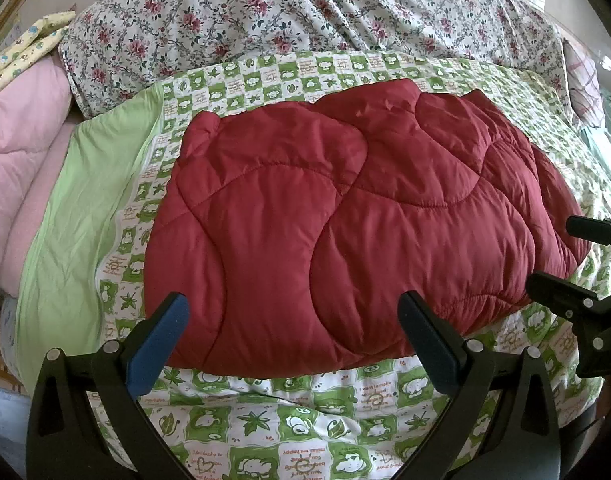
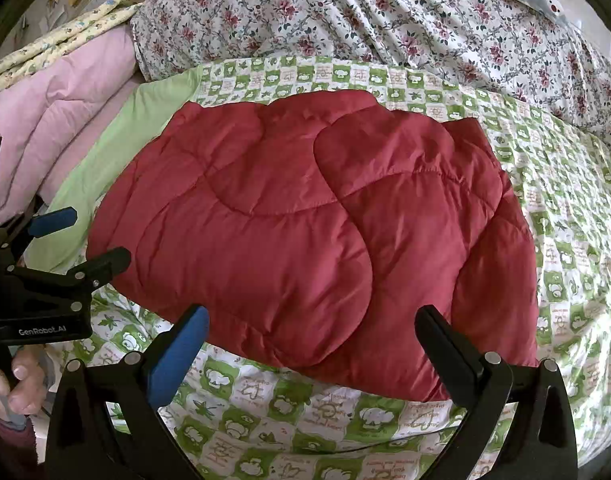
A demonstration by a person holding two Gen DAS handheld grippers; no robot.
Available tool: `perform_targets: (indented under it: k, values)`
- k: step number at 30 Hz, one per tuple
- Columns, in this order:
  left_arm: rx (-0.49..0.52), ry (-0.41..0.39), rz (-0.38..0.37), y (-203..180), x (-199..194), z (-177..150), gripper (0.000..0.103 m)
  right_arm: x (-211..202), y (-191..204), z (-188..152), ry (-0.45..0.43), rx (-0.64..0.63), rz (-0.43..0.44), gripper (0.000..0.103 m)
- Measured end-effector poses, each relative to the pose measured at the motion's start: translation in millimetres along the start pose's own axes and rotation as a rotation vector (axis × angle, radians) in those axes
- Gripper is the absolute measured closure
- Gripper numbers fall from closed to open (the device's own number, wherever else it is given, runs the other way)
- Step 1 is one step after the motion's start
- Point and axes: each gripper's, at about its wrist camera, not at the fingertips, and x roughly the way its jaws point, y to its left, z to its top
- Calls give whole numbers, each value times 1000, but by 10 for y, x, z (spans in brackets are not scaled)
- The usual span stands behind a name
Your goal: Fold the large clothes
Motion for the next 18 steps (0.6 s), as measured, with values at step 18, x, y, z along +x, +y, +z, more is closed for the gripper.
perform_targets:
  k: [18]
  values:
    - [-19,10,-17,45,20,26,0,-4,14,41,-3,-3,4,0]
